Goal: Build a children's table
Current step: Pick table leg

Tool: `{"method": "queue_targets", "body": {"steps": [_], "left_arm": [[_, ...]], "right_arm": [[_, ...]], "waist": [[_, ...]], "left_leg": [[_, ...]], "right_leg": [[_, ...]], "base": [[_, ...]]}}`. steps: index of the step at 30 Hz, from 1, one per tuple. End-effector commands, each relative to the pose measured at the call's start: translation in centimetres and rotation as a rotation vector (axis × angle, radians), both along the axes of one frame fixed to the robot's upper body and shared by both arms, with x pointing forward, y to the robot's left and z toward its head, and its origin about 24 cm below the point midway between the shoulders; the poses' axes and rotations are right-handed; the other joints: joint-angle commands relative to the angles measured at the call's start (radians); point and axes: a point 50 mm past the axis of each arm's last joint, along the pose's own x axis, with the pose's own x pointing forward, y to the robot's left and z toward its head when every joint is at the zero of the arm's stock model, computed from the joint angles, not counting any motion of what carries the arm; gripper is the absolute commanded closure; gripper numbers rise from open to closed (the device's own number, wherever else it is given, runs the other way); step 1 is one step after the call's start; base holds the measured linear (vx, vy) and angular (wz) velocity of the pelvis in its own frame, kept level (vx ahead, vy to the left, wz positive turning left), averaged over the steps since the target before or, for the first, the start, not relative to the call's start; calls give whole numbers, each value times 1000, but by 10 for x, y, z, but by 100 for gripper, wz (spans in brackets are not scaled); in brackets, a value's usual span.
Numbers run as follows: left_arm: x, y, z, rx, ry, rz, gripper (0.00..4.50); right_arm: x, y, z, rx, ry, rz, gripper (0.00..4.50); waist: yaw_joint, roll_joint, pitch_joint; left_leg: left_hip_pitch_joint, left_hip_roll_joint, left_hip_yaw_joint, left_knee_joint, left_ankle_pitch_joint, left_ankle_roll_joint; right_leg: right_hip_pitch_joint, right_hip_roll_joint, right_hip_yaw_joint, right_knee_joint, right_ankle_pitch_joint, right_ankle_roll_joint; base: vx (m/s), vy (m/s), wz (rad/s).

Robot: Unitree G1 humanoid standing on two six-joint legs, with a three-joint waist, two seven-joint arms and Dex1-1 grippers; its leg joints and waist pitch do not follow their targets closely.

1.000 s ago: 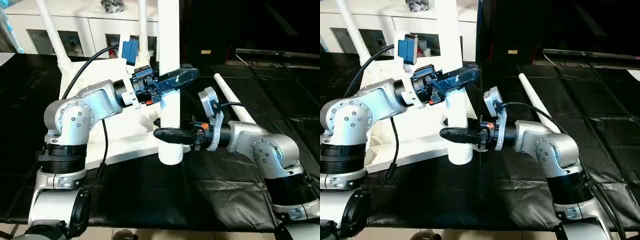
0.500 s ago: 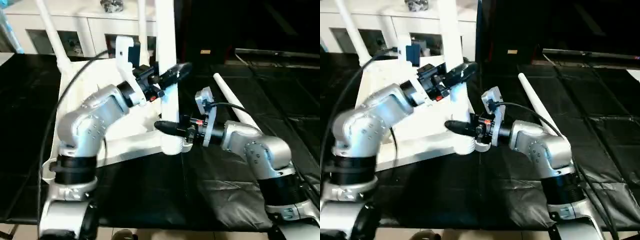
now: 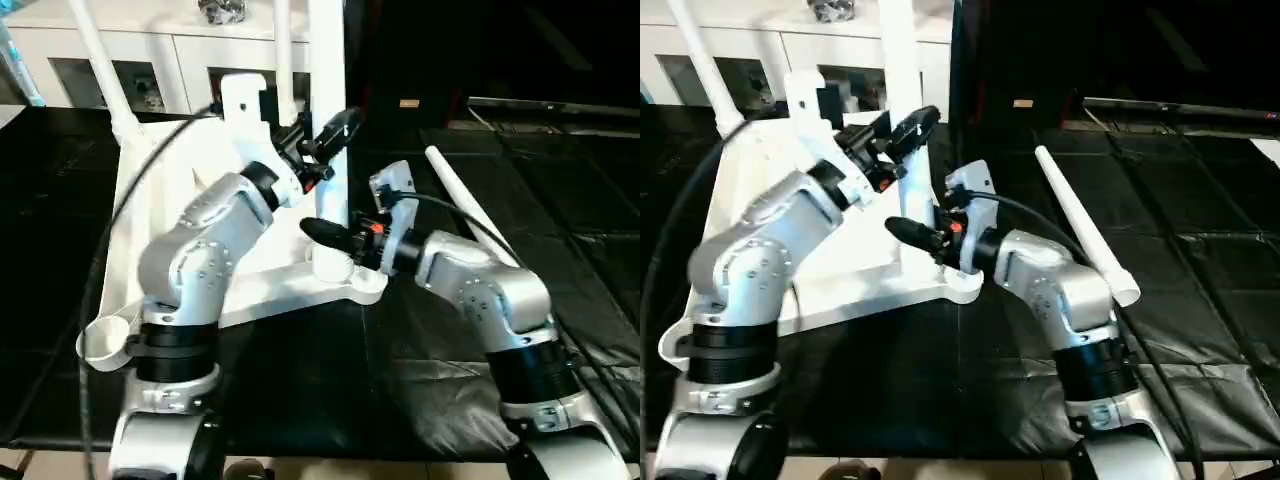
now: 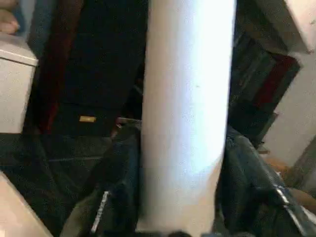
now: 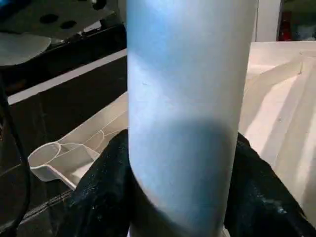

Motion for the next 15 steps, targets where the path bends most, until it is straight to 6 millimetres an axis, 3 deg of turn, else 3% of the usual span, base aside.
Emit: {"method": "queue_targets", "body": {"steps": [1, 8, 9, 15], "left_arm": [[1, -4, 2, 6, -5, -2, 250], [2, -2, 4, 17, -20, 2, 268], [3, -1, 4, 19, -22, -1, 268], [4, 2, 10, 60, -55, -58, 269]], "right_arm": [[0, 1, 4, -7, -32, -7, 257], [-1, 4, 4, -14, -64, -3, 257], [-1, 4, 5, -5, -61, 1, 201], [-3, -4, 12, 33, -41, 84, 166]], "waist": [[0, -4, -80], [-1, -2, -79], [-1, -3, -79], [2, -1, -80]], "left_leg": [[16, 42, -17, -63, -118, -8], [17, 43, -18, -64, -133, -12], [17, 43, -18, -63, -132, -11], [20, 44, -19, -64, -131, -6]], "right_leg": [[58, -91, 62, -74, -178, -94], [58, -92, 62, -72, -174, -102], [58, -92, 62, -72, -173, -103], [57, -91, 62, -71, -176, -98]], "base": [[0, 0, 0], [0, 0, 0], [0, 0, 0], [0, 0, 0]]}}
